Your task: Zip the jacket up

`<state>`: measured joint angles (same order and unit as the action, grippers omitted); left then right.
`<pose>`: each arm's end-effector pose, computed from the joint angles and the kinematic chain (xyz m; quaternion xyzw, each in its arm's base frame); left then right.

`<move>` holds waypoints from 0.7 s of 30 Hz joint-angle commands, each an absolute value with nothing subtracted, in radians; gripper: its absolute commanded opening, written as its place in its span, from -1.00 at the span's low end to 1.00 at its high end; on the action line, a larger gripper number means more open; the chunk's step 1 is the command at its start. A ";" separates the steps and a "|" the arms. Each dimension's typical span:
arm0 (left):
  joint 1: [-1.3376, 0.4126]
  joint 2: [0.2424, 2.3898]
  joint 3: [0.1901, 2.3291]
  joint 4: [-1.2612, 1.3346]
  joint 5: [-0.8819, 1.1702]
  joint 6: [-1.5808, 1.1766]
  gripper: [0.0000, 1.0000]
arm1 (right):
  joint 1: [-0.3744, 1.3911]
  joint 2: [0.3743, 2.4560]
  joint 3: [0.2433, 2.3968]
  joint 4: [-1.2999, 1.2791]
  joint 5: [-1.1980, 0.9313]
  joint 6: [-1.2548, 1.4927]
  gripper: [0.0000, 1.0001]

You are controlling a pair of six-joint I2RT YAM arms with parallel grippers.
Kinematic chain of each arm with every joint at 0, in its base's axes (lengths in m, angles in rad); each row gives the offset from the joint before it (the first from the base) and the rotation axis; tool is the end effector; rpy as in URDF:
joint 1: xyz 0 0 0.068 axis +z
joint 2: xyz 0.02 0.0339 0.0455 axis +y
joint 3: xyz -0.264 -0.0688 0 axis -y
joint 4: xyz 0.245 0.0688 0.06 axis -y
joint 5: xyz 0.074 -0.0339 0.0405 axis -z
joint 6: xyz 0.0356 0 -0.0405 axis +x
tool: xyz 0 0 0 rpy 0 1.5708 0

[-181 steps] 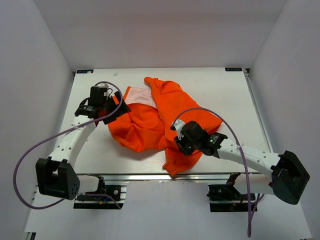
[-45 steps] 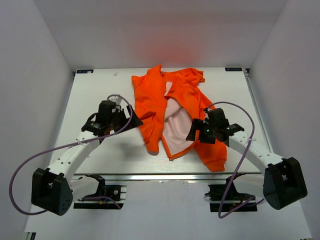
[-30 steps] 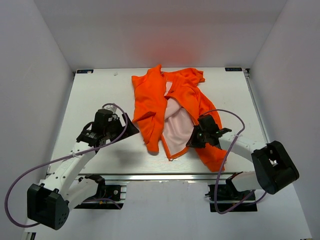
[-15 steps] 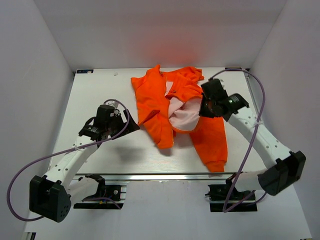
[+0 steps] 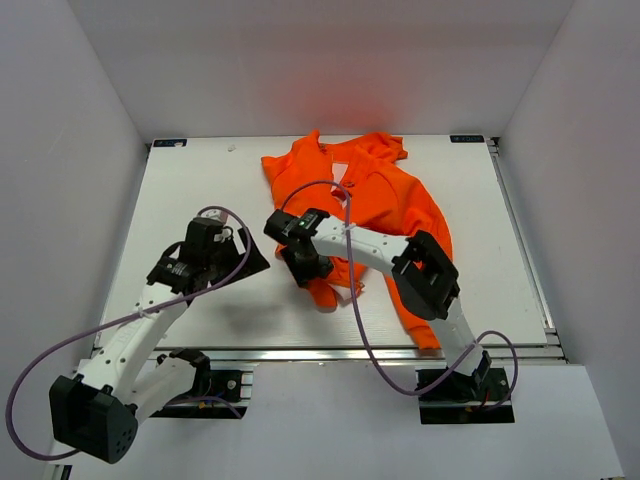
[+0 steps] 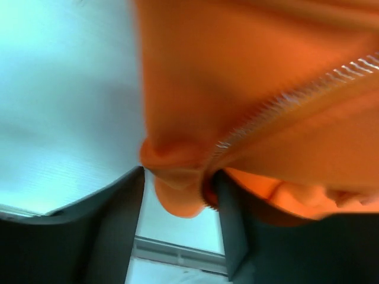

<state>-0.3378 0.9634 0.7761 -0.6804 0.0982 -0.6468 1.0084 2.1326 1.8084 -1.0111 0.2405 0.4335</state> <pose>0.1800 -0.0669 0.2601 -0.1276 0.9291 -0.2032 0.2813 0.2404 0.3654 0.2102 -0.2660 0.9494 -0.0125 0.1662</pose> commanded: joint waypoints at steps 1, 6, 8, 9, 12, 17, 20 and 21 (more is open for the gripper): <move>-0.341 0.923 0.759 -0.732 0.078 -0.650 0.96 | 0.989 2.074 1.797 -0.902 0.086 0.373 0.18; -0.341 0.926 0.756 -0.727 0.101 -0.640 0.96 | 0.986 1.942 1.582 -0.707 -0.039 0.318 0.38; -0.341 0.936 0.758 -0.697 0.124 -0.631 0.96 | 0.982 1.844 1.510 -0.646 -0.109 0.305 0.52; -0.341 0.940 0.762 -0.666 0.141 -0.623 0.96 | 0.973 1.774 1.470 -0.632 -0.129 0.299 0.60; -0.341 0.976 0.790 -0.594 0.210 -0.592 0.96 | 0.941 1.633 1.320 -0.598 -0.153 0.293 0.71; -0.342 1.064 0.836 -0.479 0.346 -0.563 0.96 | 0.818 1.444 1.062 -0.551 -0.163 0.261 0.75; -0.363 1.135 0.857 -0.387 0.419 -0.566 0.96 | 0.712 1.356 0.947 -0.500 -0.241 0.190 0.76; -0.376 1.173 0.865 -0.367 0.428 -0.566 0.96 | 0.692 1.336 0.931 -0.489 -0.258 0.170 0.76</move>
<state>-0.3492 1.1263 0.8162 -0.4942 0.3195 -0.5858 0.7593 1.3849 0.9936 -0.5545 -0.1741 0.2539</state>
